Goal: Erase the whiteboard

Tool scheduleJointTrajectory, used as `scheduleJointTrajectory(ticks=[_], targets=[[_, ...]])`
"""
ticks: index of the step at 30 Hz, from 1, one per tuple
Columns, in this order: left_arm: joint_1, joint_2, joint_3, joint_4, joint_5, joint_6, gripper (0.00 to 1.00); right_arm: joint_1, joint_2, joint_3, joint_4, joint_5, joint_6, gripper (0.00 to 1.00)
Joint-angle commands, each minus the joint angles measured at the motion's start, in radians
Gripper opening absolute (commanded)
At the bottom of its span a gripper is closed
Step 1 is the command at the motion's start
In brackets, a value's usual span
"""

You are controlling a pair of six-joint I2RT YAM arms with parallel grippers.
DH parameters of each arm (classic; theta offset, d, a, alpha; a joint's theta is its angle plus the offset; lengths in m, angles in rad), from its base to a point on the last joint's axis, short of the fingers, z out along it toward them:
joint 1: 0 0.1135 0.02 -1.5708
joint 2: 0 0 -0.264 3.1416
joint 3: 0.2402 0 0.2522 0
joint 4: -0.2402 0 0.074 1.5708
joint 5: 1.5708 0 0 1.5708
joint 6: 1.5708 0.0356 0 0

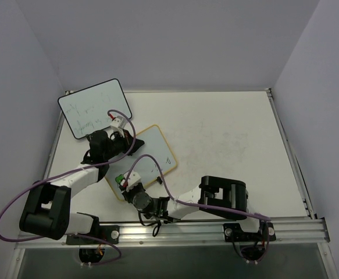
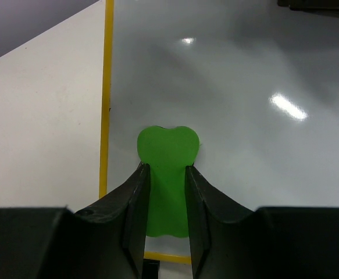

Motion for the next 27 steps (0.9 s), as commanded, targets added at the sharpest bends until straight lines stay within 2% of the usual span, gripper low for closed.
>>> scheduleJointTrajectory(ticks=[1, 27], targets=[[-0.01, -0.001, 0.012, 0.006, -0.014, 0.021, 0.02, 0.01, 0.047, 0.036, -0.076, -0.06, -0.008, 0.0], [-0.017, -0.004, 0.025, -0.017, -0.032, 0.037, 0.02, -0.019, 0.064, 0.212, -0.201, 0.066, -0.063, 0.0]])
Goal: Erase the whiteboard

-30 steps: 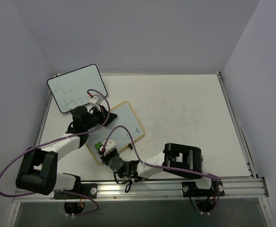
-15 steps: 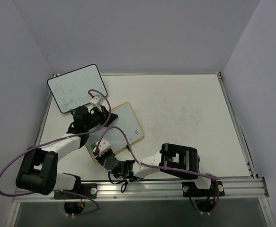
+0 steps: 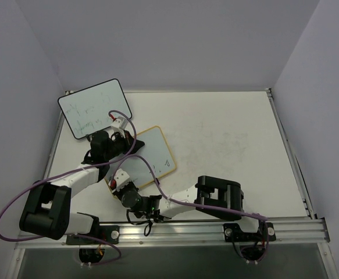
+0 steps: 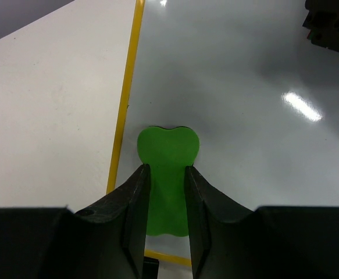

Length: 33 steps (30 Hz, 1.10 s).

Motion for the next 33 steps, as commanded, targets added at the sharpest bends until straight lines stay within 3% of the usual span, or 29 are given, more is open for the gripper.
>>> scheduleJointTrajectory(ticks=[1, 15, 33], targets=[[-0.006, -0.009, 0.026, 0.001, -0.017, 0.028, 0.02, -0.021, 0.015, 0.056, -0.025, 0.045, -0.017, 0.0], [-0.007, -0.024, 0.023, -0.01, -0.048, 0.036, 0.02, -0.047, 0.035, 0.191, -0.102, 0.096, -0.017, 0.0], [-0.012, -0.038, 0.017, -0.013, -0.068, 0.034, 0.02, -0.023, 0.062, 0.235, -0.102, 0.1, -0.002, 0.0]])
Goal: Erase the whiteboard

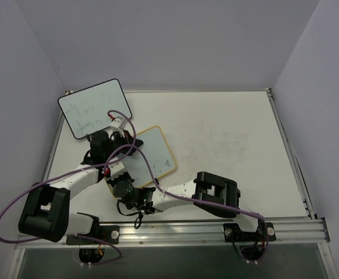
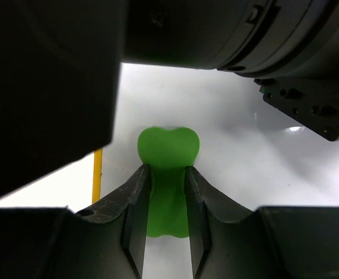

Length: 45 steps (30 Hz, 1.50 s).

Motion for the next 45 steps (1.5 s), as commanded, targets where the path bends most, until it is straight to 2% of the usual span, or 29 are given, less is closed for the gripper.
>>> scheduleJointTrajectory(ticks=[1, 29, 45], targets=[[-0.007, -0.02, 0.018, 0.003, -0.018, 0.017, 0.02, 0.013, 0.021, 0.056, 0.016, 0.009, 0.003, 0.0], [-0.014, 0.0, 0.023, 0.003, -0.025, 0.015, 0.02, 0.029, 0.032, 0.108, -0.036, 0.001, 0.008, 0.0], [-0.018, 0.015, 0.035, -0.008, -0.029, 0.018, 0.02, 0.048, 0.042, 0.041, -0.058, -0.05, 0.054, 0.0]])
